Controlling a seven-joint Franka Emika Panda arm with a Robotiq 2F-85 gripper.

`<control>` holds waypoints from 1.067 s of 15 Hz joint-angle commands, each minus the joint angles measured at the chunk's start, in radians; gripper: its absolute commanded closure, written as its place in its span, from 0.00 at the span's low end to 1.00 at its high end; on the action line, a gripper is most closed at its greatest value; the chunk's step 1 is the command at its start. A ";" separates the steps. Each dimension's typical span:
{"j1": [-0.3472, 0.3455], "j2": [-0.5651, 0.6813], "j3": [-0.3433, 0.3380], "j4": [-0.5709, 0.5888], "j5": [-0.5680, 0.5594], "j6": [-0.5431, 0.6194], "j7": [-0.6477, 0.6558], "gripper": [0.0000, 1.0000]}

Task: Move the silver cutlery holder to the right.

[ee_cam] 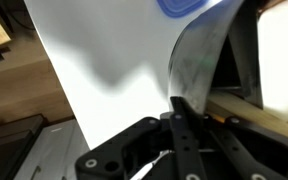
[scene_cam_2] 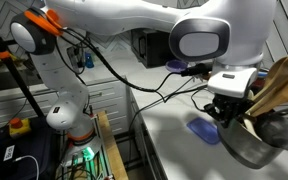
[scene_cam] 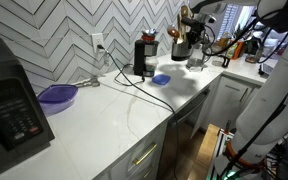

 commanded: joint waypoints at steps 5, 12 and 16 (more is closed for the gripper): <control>-0.010 0.102 -0.022 0.103 0.047 -0.011 -0.047 0.96; -0.023 0.282 -0.019 0.236 0.088 0.114 -0.062 0.99; -0.036 0.390 -0.003 0.409 0.149 0.067 -0.032 0.99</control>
